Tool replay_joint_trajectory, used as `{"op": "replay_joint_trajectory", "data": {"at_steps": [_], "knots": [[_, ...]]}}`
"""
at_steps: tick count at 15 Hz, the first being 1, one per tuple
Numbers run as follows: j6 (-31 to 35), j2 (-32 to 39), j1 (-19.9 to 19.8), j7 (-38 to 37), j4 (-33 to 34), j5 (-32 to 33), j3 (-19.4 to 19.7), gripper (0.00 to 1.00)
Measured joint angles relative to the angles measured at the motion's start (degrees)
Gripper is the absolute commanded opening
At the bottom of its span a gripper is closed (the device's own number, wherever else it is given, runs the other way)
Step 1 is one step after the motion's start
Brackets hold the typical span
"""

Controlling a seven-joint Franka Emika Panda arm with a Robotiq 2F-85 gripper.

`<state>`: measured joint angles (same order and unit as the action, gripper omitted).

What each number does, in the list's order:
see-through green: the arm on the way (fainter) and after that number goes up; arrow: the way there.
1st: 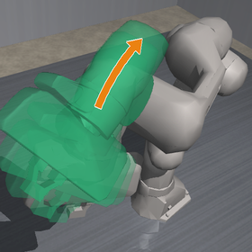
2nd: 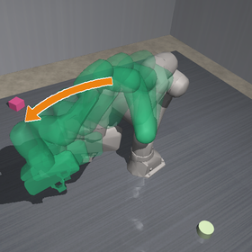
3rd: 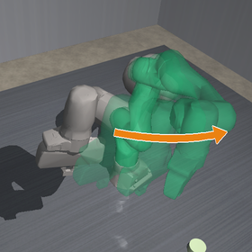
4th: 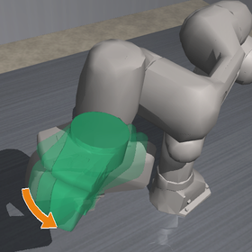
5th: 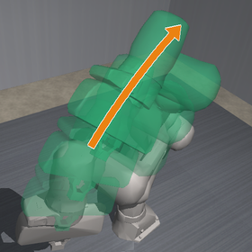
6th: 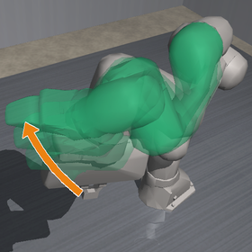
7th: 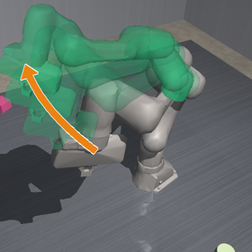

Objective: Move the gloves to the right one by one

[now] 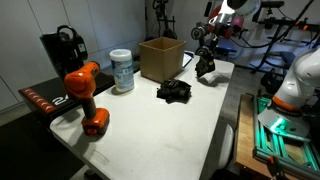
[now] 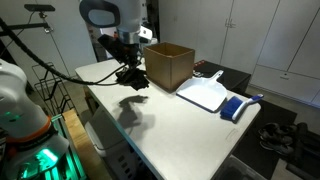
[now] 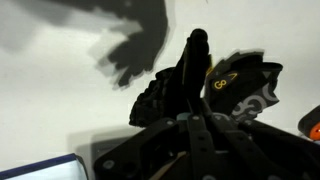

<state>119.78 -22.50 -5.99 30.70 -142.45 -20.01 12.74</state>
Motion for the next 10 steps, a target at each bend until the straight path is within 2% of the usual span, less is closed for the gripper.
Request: {"op": "replay_joint_trajectory", "data": {"at_steps": [4, 5, 6, 10], "knots": [[7.40, 1.91, -0.02, 2.89, -2.92, -0.56, 2.63, 0.01], [8.13, 2.29, -0.04, 3.08, -3.37, -0.56, 3.05, 0.10], [8.16, 2.92, -0.32, 2.30, -3.70, 0.28, 3.23, 0.28], [8.16, 7.27, -2.40, -6.42, -4.53, 7.32, 2.91, 0.57]]}}
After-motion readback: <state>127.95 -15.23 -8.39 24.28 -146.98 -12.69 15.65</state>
